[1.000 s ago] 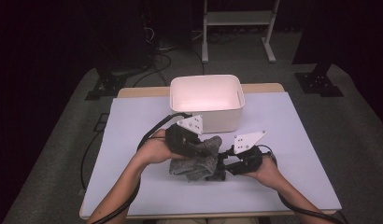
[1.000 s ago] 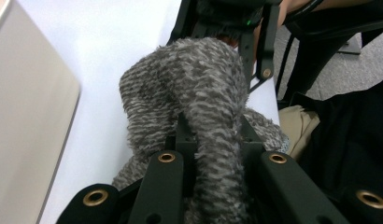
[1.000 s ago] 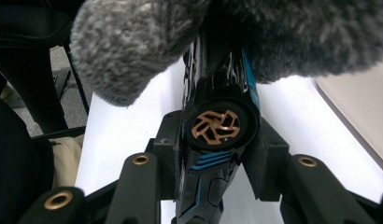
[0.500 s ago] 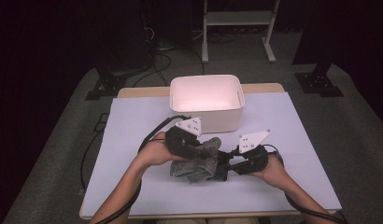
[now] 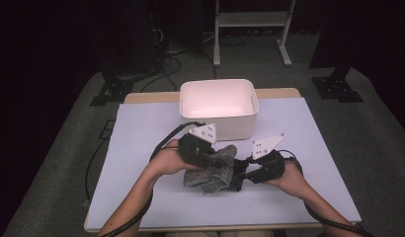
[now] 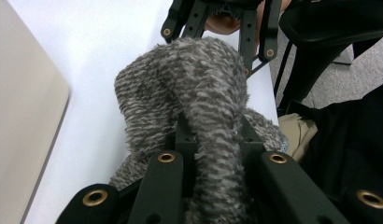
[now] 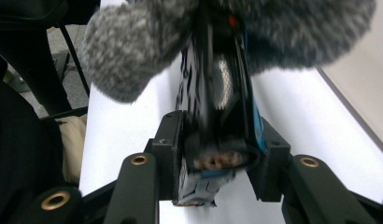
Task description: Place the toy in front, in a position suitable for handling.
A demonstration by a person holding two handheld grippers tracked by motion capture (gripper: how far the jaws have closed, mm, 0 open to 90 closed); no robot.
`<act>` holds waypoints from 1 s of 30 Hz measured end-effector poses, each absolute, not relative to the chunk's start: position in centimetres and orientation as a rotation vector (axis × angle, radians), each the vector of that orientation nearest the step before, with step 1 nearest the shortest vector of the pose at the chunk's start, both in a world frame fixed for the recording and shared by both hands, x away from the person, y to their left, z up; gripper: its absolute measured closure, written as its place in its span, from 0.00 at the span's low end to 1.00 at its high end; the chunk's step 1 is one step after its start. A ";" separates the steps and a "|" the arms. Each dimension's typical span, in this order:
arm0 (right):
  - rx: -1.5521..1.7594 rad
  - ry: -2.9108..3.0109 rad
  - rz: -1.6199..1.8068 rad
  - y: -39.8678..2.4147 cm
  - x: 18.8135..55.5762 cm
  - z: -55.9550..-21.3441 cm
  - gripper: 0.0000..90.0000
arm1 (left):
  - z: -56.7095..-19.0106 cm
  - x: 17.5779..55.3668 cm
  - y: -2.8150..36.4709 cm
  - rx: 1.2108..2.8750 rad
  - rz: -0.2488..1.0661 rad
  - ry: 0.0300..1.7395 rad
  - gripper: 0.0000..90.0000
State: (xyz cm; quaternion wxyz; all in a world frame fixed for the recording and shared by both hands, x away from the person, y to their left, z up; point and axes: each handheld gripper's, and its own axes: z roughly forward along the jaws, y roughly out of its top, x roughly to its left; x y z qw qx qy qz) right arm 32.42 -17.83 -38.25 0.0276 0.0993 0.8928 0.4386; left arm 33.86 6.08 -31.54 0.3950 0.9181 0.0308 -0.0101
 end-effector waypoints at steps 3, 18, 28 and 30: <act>0.299 2.755 1.360 -17.6 32.4 -38.0 0.66 | -31.5 33.8 5.8 2.327 -0.029 0.072 0.85; 0.287 2.801 1.277 -19.4 32.0 -37.7 0.68 | -32.6 33.9 5.5 2.354 -0.053 0.070 0.85; 0.344 2.836 1.211 -21.5 31.5 -37.9 0.67 | -33.2 33.9 4.3 2.375 -0.073 0.053 0.85; 0.354 2.852 1.187 -21.9 31.3 -38.1 0.66 | -33.2 33.9 4.1 2.375 -0.076 0.048 0.85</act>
